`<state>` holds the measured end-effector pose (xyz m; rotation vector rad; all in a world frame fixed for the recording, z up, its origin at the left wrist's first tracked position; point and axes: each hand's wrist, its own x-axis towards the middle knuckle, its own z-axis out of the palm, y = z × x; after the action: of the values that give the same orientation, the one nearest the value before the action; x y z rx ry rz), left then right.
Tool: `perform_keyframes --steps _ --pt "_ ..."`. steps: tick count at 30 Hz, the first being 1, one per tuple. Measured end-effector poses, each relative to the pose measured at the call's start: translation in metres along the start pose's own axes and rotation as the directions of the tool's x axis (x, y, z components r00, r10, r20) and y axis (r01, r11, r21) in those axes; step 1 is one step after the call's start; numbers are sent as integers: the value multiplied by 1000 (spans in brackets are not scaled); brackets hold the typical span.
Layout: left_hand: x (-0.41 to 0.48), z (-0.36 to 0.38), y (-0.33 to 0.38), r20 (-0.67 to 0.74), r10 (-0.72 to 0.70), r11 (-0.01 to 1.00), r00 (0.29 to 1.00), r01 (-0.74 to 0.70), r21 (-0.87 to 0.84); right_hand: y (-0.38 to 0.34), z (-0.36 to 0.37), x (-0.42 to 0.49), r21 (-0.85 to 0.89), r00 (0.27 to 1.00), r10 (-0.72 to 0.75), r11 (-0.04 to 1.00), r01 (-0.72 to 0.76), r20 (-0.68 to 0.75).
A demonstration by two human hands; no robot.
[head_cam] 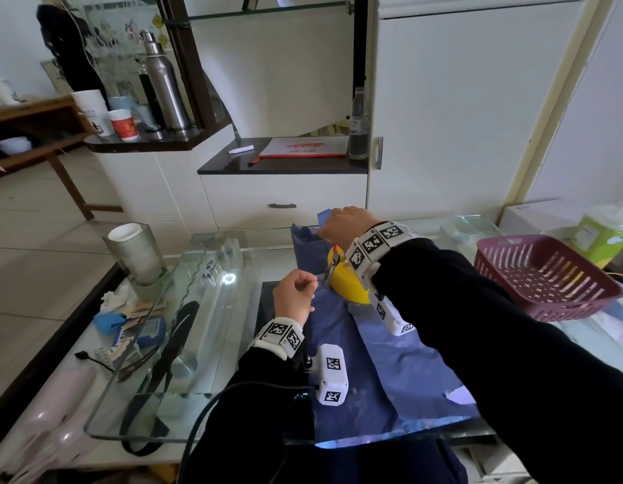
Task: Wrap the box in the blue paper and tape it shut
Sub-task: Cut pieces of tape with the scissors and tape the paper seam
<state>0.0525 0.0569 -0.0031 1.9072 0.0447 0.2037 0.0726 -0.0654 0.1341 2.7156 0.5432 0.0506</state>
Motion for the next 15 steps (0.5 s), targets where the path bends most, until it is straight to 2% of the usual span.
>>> perform_keyframes --steps 3,11,15 --pt "2 -1 1 -9 7 1000 1000 -7 -1 -2 -4 1 -1 1000 -2 1000 2 -4" --pt "0 -2 -2 -23 -25 1000 999 25 6 -9 -5 4 127 994 104 987 -100 -30" --pt "-1 -2 -6 -23 -47 999 999 47 -7 -8 -2 4 164 996 89 983 -87 -3"
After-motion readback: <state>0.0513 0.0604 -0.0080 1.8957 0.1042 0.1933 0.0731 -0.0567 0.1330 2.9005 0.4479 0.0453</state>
